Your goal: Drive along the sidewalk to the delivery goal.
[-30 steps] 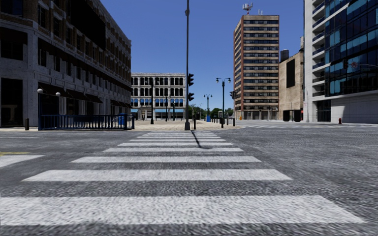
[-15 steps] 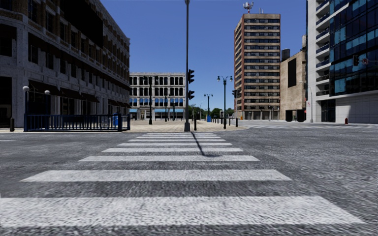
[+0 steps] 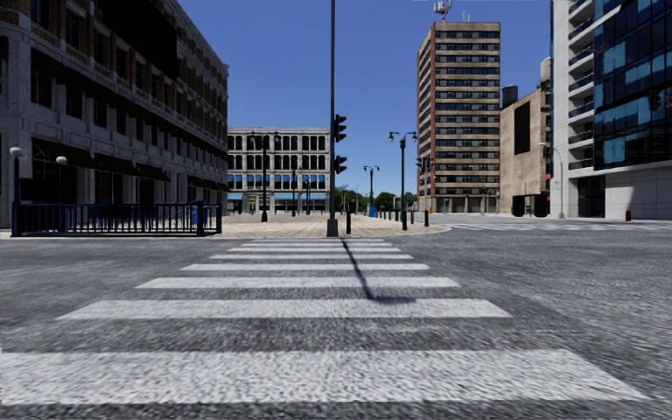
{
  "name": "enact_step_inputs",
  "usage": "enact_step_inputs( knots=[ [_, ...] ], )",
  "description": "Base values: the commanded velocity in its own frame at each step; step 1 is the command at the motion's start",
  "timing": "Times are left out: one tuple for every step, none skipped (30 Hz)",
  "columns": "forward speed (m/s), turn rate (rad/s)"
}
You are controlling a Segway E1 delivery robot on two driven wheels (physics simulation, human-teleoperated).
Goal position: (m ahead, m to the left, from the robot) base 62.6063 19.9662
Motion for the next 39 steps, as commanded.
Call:
enact_step_inputs(
  knots=[
    [2.00,0.00],
    [2.00,0.00],
    [2.00,0.00],
    [2.00,0.00],
    [2.00,0.00],
    [2.00,0.00],
    [2.00,0.00],
    [2.00,0.00],
    [2.00,0.00],
    [2.00,0.00],
    [2.00,0.00],
    [2.00,0.00],
    [2.00,0.00],
    [2.00,0.00],
    [2.00,0.00],
    [2.00,0.00],
    [2.00,0.00],
    [2.00,0.00],
    [2.00,0.00],
    [2.00,0.00],
    [2.00,0.00],
    [2.00,0.00],
    [2.00,0.00],
    [2.00,0.00],
    [2.00,0.00],
    [2.00,0.00],
    [2.00,0.06],
    [2.00,0.24],
    [2.00,0.40],
    [2.00,0.40],
    [2.00,0.54],
    [2.00,0.62],
    [2.00,0.64],
    [2.00,0.53],
    [2.00,0.53],
    [2.00,0.40],
    [2.00,0.33],
    [2.00,0.21],
    [2.00,0.21]
  ],
)
